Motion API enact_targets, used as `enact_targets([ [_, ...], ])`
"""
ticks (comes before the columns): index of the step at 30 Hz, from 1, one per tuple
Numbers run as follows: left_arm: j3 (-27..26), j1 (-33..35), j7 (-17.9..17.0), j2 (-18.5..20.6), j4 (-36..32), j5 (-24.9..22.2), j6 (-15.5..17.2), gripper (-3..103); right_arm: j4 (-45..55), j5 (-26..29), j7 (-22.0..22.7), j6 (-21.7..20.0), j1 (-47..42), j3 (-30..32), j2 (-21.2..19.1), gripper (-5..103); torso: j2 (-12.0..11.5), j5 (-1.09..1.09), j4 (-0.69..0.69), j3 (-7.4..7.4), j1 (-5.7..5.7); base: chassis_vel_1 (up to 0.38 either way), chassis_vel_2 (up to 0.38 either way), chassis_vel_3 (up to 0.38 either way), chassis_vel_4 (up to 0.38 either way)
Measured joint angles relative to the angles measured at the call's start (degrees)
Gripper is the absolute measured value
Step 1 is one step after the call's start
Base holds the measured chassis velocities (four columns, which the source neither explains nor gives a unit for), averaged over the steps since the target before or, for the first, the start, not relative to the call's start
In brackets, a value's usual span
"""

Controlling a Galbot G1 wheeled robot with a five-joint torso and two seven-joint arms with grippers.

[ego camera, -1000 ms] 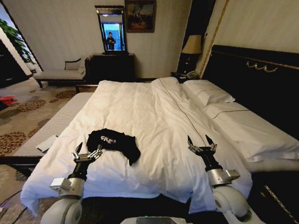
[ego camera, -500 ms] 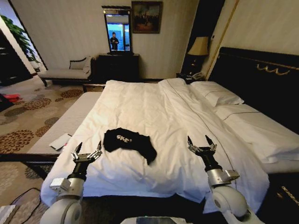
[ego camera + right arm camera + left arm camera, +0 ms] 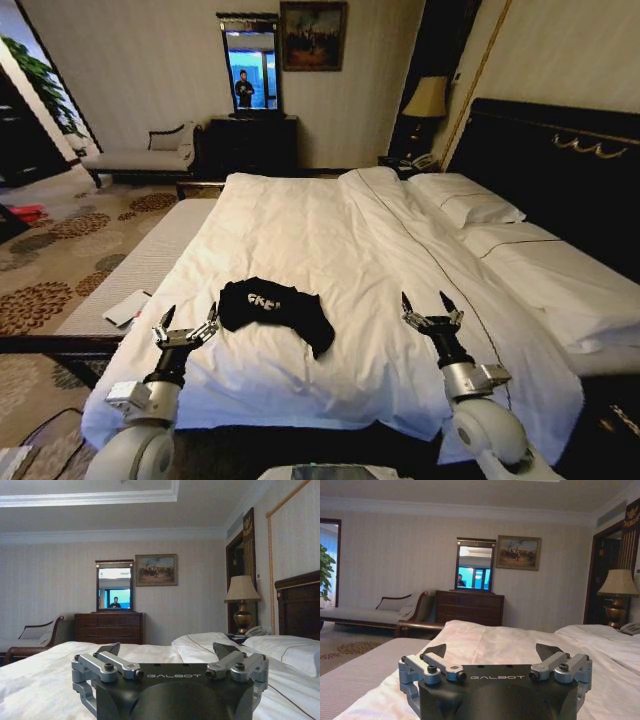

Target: Fold the clothes on the bed.

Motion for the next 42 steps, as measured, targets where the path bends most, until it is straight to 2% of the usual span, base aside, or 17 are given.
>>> enact_targets([
  [16, 0.1, -0.3, -0.5, -0.2, 0.8, 0.2, -0.1, 100, -0.6, 0.0, -0.1, 2.9, 1.2, -1.5, 0.5, 100, 0.0, 0.02, -0.01, 0.00, 0.02, -0.049, 0.088, 0.046, -0.083],
  [20, 0.1, -0.9, -1.0, 0.1, 1.1, -0.1, 1.1, 100, -0.9, -0.1, 0.0, 3.1, 1.5, -1.8, 0.5, 100, 0.0, 0.02, -0.01, -0.01, -0.01, 0.000, 0.000, 0.000, 0.000],
  [24, -0.5, -4.7, -3.0, 3.0, 2.1, -2.3, 6.2, 100, -1.1, -0.6, 0.3, 3.2, 2.1, -2.5, 0.4, 100, 0.0, 0.02, -0.01, 0.00, -0.01, 0.000, 0.000, 0.000, 0.000],
  [25, -0.5, -4.7, -3.0, 3.0, 2.1, -2.3, 6.2, 100, -1.1, -0.6, 0.3, 3.2, 2.1, -2.5, 0.4, 100, 0.0, 0.02, -0.01, 0.00, -0.01, 0.000, 0.000, 0.000, 0.000],
  [29, -1.0, -10.3, -4.8, 9.8, 4.9, -10.7, 15.1, 100, -1.3, -1.1, 0.3, 3.6, 2.8, -3.3, 0.4, 100, 0.0, 0.01, -0.01, 0.01, 0.01, 0.000, 0.000, 0.000, 0.000],
  [30, -1.0, -10.3, -4.8, 9.8, 4.9, -10.7, 15.1, 100, -1.3, -1.1, 0.3, 3.6, 2.8, -3.3, 0.4, 100, 0.0, 0.01, -0.01, 0.01, 0.01, 0.000, 0.000, 0.000, 0.000],
  [33, 0.8, -13.2, -4.0, 14.1, 9.2, -11.8, 19.1, 100, -2.5, -1.6, 0.4, 4.1, 3.7, -4.0, 0.4, 100, 0.0, 0.02, -0.01, 0.00, 0.01, 0.000, 0.000, 0.000, 0.000],
  [35, 3.5, -15.1, -3.1, 16.4, 12.9, -11.2, 20.0, 100, -3.9, -1.8, 0.5, 4.5, 5.0, -4.8, 0.2, 100, 0.0, 0.01, -0.01, 0.01, 0.01, 0.000, 0.000, 0.000, 0.000],
  [38, 5.8, -16.5, -2.4, 17.8, 15.5, -10.9, 20.0, 100, -5.1, -1.7, 0.6, 4.6, 6.3, -5.9, 0.0, 100, 0.0, 0.01, -0.01, 0.01, 0.01, 0.000, 0.000, 0.000, 0.000],
  [42, 8.0, -17.7, -0.5, 19.0, 19.3, -9.7, 18.5, 100, -7.7, -1.3, 1.2, 4.7, 9.5, -8.9, -0.8, 100, 0.0, 0.01, -0.01, 0.01, 0.01, 0.000, 0.000, 0.000, 0.000],
])
